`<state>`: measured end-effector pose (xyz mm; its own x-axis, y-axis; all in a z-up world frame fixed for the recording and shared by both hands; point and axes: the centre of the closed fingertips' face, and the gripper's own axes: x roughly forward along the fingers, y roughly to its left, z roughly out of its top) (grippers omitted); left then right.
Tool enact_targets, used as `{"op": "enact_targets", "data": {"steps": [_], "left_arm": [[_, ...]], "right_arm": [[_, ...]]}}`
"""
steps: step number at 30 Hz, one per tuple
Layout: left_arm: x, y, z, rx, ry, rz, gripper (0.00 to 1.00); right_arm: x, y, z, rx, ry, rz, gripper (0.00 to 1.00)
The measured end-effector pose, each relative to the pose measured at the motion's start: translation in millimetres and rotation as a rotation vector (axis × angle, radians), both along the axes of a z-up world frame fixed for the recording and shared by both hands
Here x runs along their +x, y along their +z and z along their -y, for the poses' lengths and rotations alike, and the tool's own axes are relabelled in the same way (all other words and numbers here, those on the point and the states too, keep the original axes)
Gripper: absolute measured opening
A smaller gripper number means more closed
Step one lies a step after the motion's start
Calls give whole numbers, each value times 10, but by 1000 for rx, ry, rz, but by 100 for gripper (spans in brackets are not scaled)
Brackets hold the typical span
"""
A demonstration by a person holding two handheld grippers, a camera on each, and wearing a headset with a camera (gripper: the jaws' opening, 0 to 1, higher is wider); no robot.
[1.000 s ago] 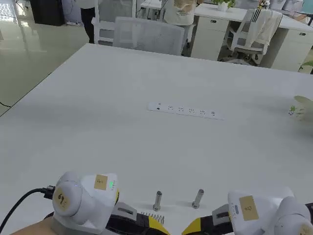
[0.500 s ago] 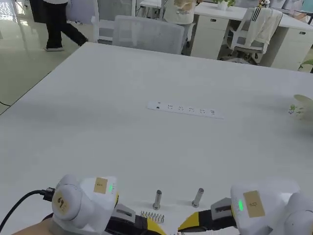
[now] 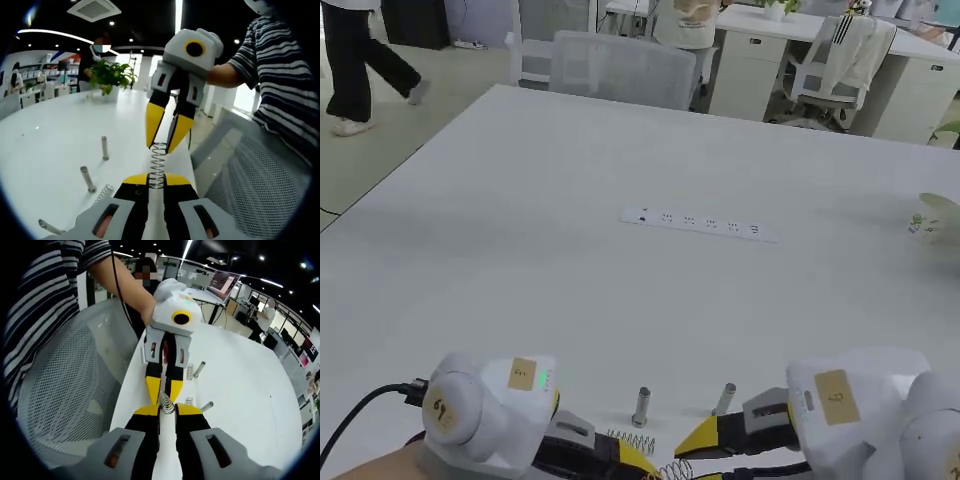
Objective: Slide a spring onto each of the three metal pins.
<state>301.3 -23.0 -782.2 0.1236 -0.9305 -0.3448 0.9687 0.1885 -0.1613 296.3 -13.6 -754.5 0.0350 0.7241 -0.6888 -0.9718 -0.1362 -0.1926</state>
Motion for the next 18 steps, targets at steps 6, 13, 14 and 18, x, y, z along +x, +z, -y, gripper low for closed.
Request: {"op": "enact_targets", "data": {"steps": [6,13,14,18], "left_arm": [[1,0,0,0,-1,9,2],[2,10,5,-6,-2,10,2],[0,10,8,-7,-3,11,2],[-6,5,15,-7,-5,12,2]], "right_arm": [[-4,15,-18,0,11,8,8],[-5,42,-27,11,14,7,8],[-11,53,-35,17,13,3,8],[-15,62,-48,21,13,-7,8]]}}
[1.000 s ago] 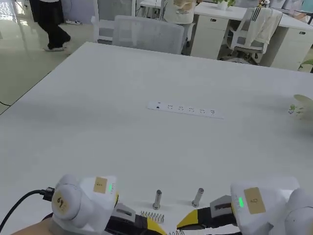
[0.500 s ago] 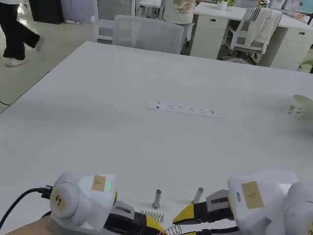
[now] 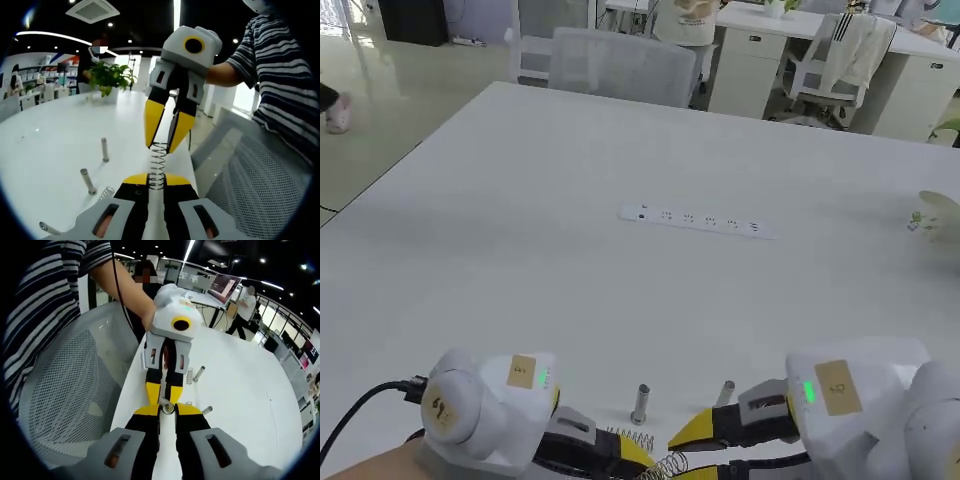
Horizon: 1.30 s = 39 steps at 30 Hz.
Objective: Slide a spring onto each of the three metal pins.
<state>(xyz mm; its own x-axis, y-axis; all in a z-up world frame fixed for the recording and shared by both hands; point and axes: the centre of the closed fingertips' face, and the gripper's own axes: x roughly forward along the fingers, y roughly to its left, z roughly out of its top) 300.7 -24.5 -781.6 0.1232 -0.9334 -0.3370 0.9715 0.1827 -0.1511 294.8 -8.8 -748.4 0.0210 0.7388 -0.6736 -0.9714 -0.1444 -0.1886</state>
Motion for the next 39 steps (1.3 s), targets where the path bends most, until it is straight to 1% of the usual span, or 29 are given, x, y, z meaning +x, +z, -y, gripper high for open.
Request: {"op": "enact_targets", "data": {"steps": [5,7,9,12,13,18,28,39], "left_arm": [[-1,-2,1,1,-2,2,2],[0,2,10,0,-2,4,2],[0,1,18,1,-2,7,2],[-5,-1,19,1,-3,3,2],[-6,-2,20,3,-3,4,2],[-7,-2,19,4,-3,5,2],[13,10,18,1,3,9,2],[28,22,3,0,5,12,2]], "right_arm": [[-3,5,-17,5,2,2,8],[-5,27,-44,16,0,-2,8],[1,27,-67,15,5,6,8],[-7,34,-97,22,8,3,8],[-3,29,-108,22,11,10,8],[4,34,-143,27,12,17,8],[11,55,-221,35,24,47,8],[12,72,-264,47,33,65,8]]}}
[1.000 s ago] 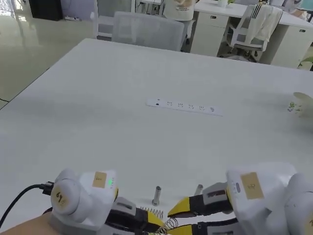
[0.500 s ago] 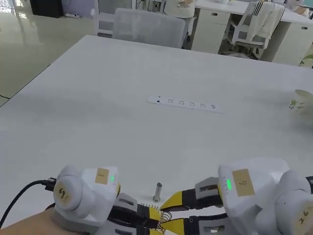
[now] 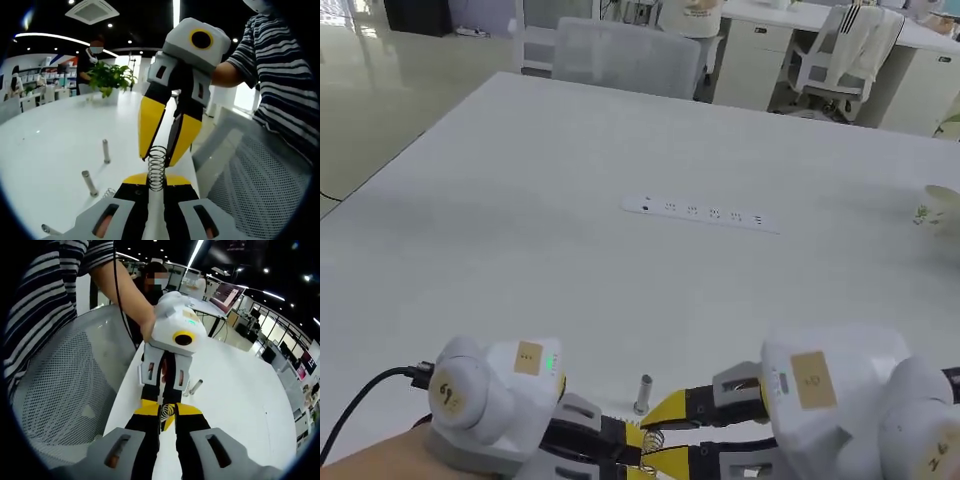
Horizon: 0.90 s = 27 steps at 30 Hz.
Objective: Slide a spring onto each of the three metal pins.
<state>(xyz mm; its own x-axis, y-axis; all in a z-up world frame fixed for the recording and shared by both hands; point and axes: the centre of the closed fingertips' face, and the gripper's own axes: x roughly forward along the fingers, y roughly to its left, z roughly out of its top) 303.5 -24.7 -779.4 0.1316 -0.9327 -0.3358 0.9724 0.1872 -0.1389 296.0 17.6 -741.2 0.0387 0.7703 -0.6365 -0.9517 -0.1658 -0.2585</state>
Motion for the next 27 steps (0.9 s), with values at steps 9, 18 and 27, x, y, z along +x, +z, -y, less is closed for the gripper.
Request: {"op": "enact_targets", "data": {"steps": [9,18,27], "left_arm": [[3,-3,-14,6,4,5,3],[6,8,-12,4,7,2,3],[4,4,-9,3,10,-9,3]], "right_arm": [[-11,5,4,-16,13,10,7],[-20,14,4,-32,22,27,7],[-22,9,6,-39,20,34,7]]}}
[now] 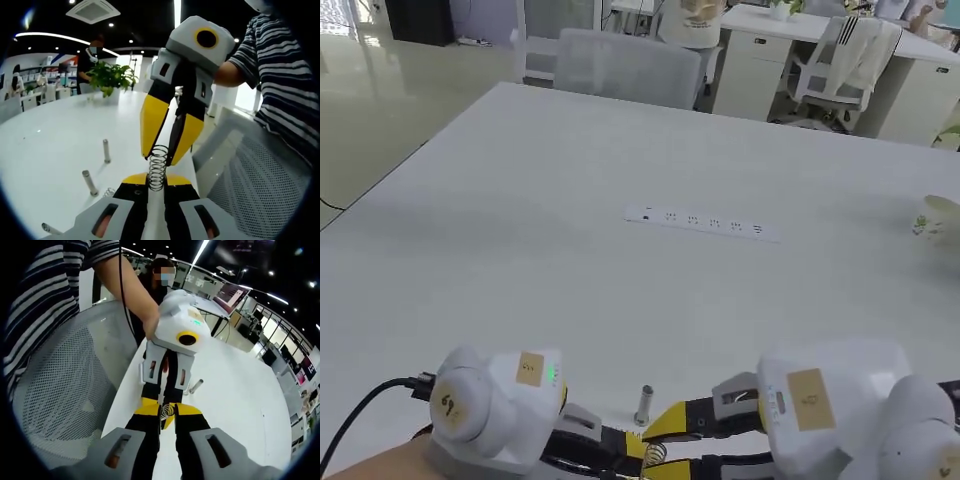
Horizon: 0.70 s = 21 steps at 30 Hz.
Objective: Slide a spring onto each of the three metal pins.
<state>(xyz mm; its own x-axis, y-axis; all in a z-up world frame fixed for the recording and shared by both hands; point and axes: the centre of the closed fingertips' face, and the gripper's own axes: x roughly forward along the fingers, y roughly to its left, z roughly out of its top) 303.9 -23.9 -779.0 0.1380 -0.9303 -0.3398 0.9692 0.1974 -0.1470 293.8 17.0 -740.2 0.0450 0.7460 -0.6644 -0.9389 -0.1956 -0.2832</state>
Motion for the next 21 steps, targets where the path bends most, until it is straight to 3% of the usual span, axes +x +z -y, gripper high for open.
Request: {"op": "enact_targets", "data": {"steps": [9,21], "left_arm": [[17,9,-5,-9,9,-13,5],[45,-27,-71,-15,39,-36,13]], "right_arm": [[21,-1,-10,4,-11,-3,7],[73,-23,9,-1,-27,1,7]]}}
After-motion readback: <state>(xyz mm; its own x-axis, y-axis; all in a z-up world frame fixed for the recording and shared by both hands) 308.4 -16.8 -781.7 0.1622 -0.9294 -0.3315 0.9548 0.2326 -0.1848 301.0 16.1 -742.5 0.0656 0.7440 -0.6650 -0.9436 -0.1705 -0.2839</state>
